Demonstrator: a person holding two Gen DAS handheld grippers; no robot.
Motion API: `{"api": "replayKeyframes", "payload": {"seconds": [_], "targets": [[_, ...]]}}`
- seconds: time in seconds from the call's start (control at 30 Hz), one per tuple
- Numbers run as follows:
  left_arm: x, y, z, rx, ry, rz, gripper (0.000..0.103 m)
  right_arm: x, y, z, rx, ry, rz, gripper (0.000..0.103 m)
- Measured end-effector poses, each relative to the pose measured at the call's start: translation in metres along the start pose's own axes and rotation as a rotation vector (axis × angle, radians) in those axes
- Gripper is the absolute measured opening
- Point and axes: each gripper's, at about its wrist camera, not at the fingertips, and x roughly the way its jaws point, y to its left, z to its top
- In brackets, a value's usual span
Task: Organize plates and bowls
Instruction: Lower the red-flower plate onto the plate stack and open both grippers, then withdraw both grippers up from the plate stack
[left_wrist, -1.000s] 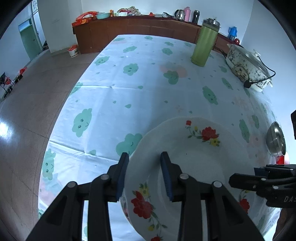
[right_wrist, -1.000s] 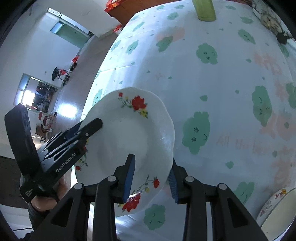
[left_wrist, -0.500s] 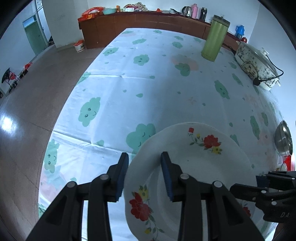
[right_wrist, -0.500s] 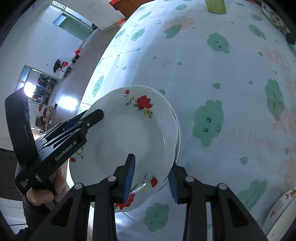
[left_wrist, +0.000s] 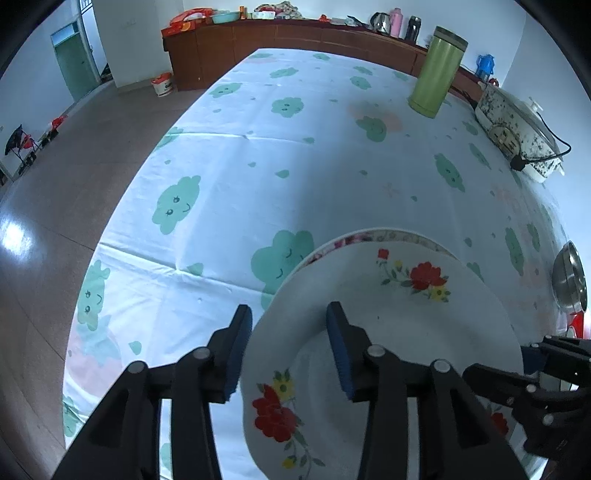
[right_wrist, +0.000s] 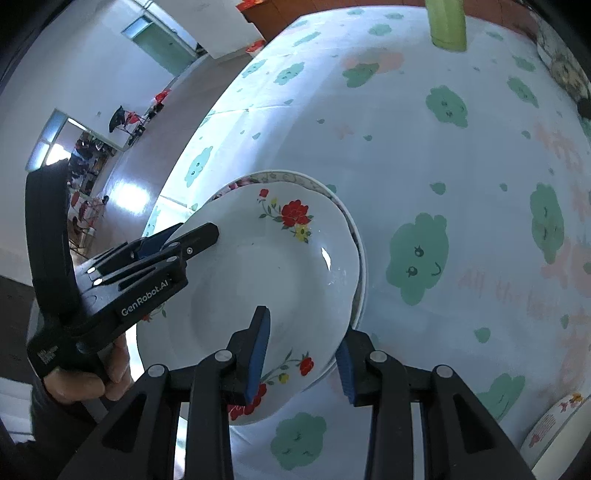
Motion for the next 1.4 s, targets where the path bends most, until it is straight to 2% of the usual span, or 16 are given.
{"api": "replayKeyframes", "payload": {"seconds": [0.1,0.27,0.43,0.53,0.7,0.8,0.97,1.07,1.1,1.17,1.33,1.4], "targets": [[0.001,0.005,-0.002,-0.011,-0.017,0.001,0.043,0.006,0.008,-0.005,-0.081,-0.037,-0.039,0.037],[0.0,0.005,0.0,0.013,-0.047,0.011,0.043,0.014,0.025,-0.012,-0.247,-0.108,-0.166,0.036],[-0.001,0.007,0.005,0.002,-0.054,-0.008,0.041,0.014,0.021,-0.009,-0.238,-0.12,-0.16,0.037],[-0.01,0.009,0.009,0.011,-0.073,-0.021,0.041,0.011,0.013,-0.007,-0.172,-0.089,-0.101,0.037],[-0.023,0.015,0.015,0.004,-0.11,-0.011,0.046,-0.001,-0.02,-0.006,0.056,-0.082,0.099,0.038],[-0.026,0.019,0.018,-0.012,-0.117,0.0,0.047,-0.008,-0.026,-0.008,0.099,-0.107,0.125,0.038],[-0.028,0.027,0.02,-0.044,-0.116,0.009,0.047,-0.01,-0.01,-0.006,0.037,-0.137,0.06,0.046],[-0.033,0.03,0.019,-0.047,-0.126,0.016,0.047,-0.009,0.007,-0.005,-0.057,-0.149,-0.062,0.046],[-0.035,0.031,0.019,-0.05,-0.128,0.018,0.047,-0.008,0.015,-0.006,-0.097,-0.146,-0.134,0.047],[-0.036,0.033,0.02,-0.06,-0.132,0.018,0.047,-0.003,0.015,-0.006,-0.111,-0.123,-0.192,0.055],[-0.039,0.035,0.017,-0.067,-0.133,0.016,0.047,-0.006,-0.015,-0.007,0.036,-0.131,-0.112,0.056],[-0.039,0.035,0.017,-0.067,-0.134,0.015,0.047,-0.014,-0.022,-0.007,0.065,-0.153,-0.125,0.055]]}}
